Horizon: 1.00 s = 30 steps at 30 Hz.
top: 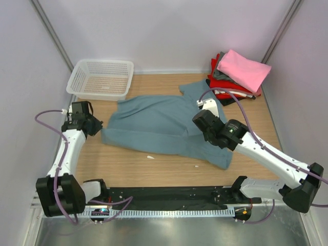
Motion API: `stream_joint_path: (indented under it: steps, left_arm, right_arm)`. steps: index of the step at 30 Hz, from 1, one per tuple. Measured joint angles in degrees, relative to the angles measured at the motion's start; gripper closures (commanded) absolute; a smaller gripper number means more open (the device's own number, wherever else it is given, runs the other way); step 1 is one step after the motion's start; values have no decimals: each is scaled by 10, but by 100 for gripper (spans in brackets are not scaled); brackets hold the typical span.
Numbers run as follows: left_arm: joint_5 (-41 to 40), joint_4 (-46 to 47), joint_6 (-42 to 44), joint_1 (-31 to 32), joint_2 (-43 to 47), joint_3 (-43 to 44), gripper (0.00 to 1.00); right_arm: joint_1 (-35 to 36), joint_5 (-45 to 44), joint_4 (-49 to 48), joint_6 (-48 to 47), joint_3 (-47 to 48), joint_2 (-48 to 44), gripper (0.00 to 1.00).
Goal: Fold and stack the t-shirts
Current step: Fold the tshirt
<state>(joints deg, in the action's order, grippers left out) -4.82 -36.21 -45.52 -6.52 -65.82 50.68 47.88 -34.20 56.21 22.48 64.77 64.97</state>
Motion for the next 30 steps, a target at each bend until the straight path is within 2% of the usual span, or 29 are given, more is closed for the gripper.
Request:
stream_joint_path:
  steps: [13,20,22,23,24,25,26,27,28,29,30]
  left_arm:
    - [47,34,10,9,-156,56,100]
    - [45,33,15,45,-253,134,100]
    - [38,30,19,50,-286,165,100]
    - [34,24,23,52,-306,184,100]
    - [31,16,26,52,-325,207,98]
    - [28,10,28,52,-343,228,92]
    - [24,-1,30,52,-360,251,73]
    - [18,-10,35,53,-372,272,61]
    - [13,-16,39,53,-373,280,36]
    - [2,-23,38,54,-367,283,27]
    - [-6,-33,38,54,-357,280,15]
  right_arm:
    - [-55,-50,-27,-52,4,67,99]
    - [-118,-35,-65,-76,14,167,98]
    - [-142,-16,-85,-83,24,213,89]
    - [-152,-7,-95,-85,28,233,73]
    - [-169,6,-110,-91,37,263,63]
    - [-180,13,-119,-92,45,284,54]
    - [-192,19,-125,-96,58,309,33]
    - [-205,27,-134,-99,76,336,23]
    - [-213,30,-139,-99,89,353,7]
    - [-220,30,-142,-96,98,364,1]
    - [-225,30,-145,-93,101,365,0]
